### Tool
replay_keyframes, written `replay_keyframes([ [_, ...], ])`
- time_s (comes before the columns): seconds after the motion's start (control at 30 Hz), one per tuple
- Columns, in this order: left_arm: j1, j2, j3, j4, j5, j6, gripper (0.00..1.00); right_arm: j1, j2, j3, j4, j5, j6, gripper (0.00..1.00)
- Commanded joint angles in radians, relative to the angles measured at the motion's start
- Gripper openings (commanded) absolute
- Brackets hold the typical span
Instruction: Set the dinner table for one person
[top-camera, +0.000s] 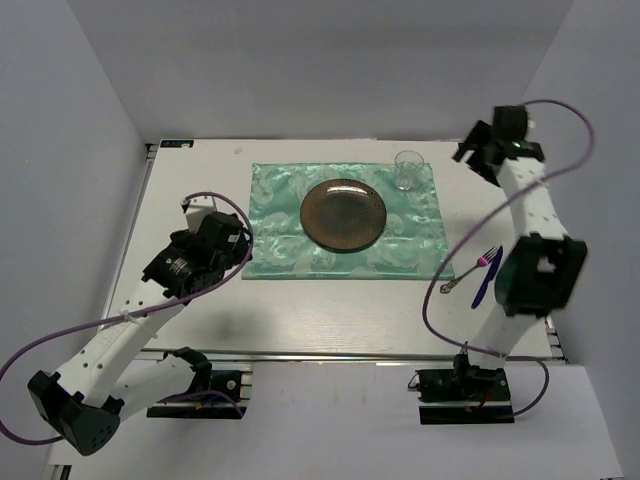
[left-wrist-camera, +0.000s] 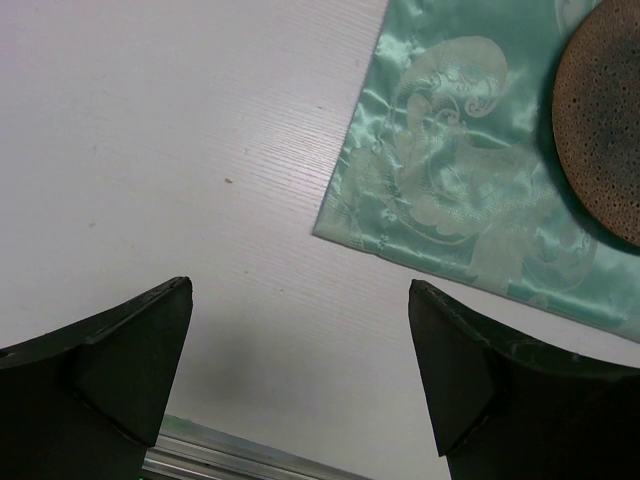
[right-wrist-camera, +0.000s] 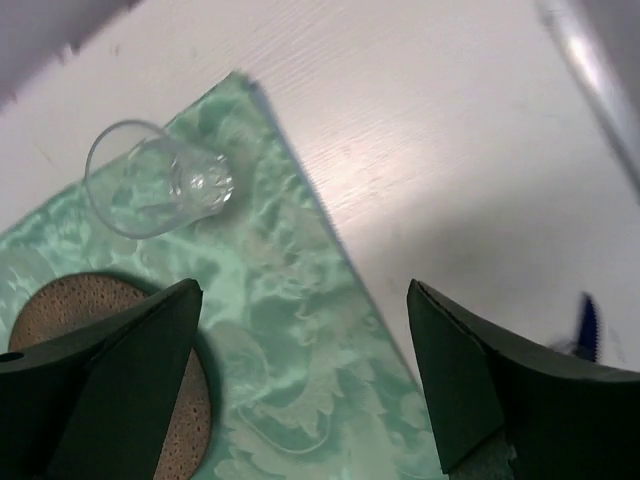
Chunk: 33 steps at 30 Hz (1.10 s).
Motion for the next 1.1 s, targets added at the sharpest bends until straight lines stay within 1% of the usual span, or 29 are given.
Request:
replay_keyframes([
  [0.0, 0.003, -0.064, 0.001, -0.040, -0.090, -0.056, 0.98, -0.086, -0.282, -0.319, 0.118, 0.019, 0.068, 0.89],
  [0.03, 0.003, -0.070, -0.001, -0.035, -0.090, -0.052, 0.98, -0.111, -0.323, -0.402, 0.138, 0.010, 0.075, 0.89],
  [0.07, 0.003, -0.076, -0.005, -0.037, -0.088, -0.051, 0.98, -0.120, -0.362, -0.547, 0.155, 0.002, 0.081, 0.89],
  [0.13, 0.003, -0.074, 0.004, -0.067, -0.096, -0.072, 0.98, -0.161, -0.444, -0.673, 0.178, -0.012, 0.105, 0.89],
  [0.17, 0.003, -0.076, 0.011, -0.076, -0.106, -0.082, 0.98, -0.168, -0.470, -0.797, 0.186, -0.038, 0.114, 0.89],
  [0.2, 0.003, -0.082, 0.010, -0.075, -0.105, -0.082, 0.98, -0.198, -0.525, -0.862, 0.223, -0.056, 0.115, 0.89],
  [0.27, 0.003, -0.094, 0.002, -0.063, -0.097, -0.069, 0.98, -0.214, -0.576, -0.968, 0.232, -0.053, 0.118, 0.89],
  [0.3, 0.003, -0.099, 0.001, -0.064, -0.099, -0.069, 0.98, -0.231, -0.625, -1.046, 0.235, -0.023, 0.110, 0.89],
  [0.37, 0.003, -0.097, -0.004, -0.066, -0.105, -0.065, 0.98, -0.249, -0.676, -1.100, 0.221, 0.075, 0.102, 0.89],
  [0.4, 0.003, -0.094, -0.006, -0.063, -0.102, -0.054, 0.98, -0.269, -0.686, -1.102, 0.191, 0.095, 0.116, 0.89],
  [0.53, 0.003, -0.070, -0.018, -0.037, -0.068, -0.022, 0.98, -0.294, -0.702, -1.096, 0.182, 0.103, 0.113, 0.89],
  [0.63, 0.003, -0.042, -0.024, -0.021, -0.039, -0.005, 0.98, -0.306, -0.650, -1.071, 0.166, 0.100, 0.082, 0.89],
  [0.67, 0.003, -0.036, -0.024, -0.018, -0.034, 0.000, 0.98, -0.307, -0.619, -1.070, 0.175, 0.071, 0.058, 0.89],
  [0.73, 0.003, -0.031, -0.030, -0.004, -0.018, 0.013, 0.98, -0.309, -0.579, -1.056, 0.181, 0.062, 0.036, 0.89],
  [0.8, 0.003, -0.033, -0.036, 0.014, -0.007, 0.026, 0.98, -0.306, -0.517, -1.036, 0.145, 0.080, 0.032, 0.88],
  [0.93, 0.022, -0.013, -0.038, 0.025, 0.021, 0.040, 0.98, -0.304, -0.496, -1.039, 0.120, 0.127, 0.033, 0.86],
  [1.07, 0.031, 0.010, -0.033, 0.020, 0.027, 0.040, 0.98, -0.300, -0.461, -1.035, 0.109, 0.155, 0.036, 0.79],
])
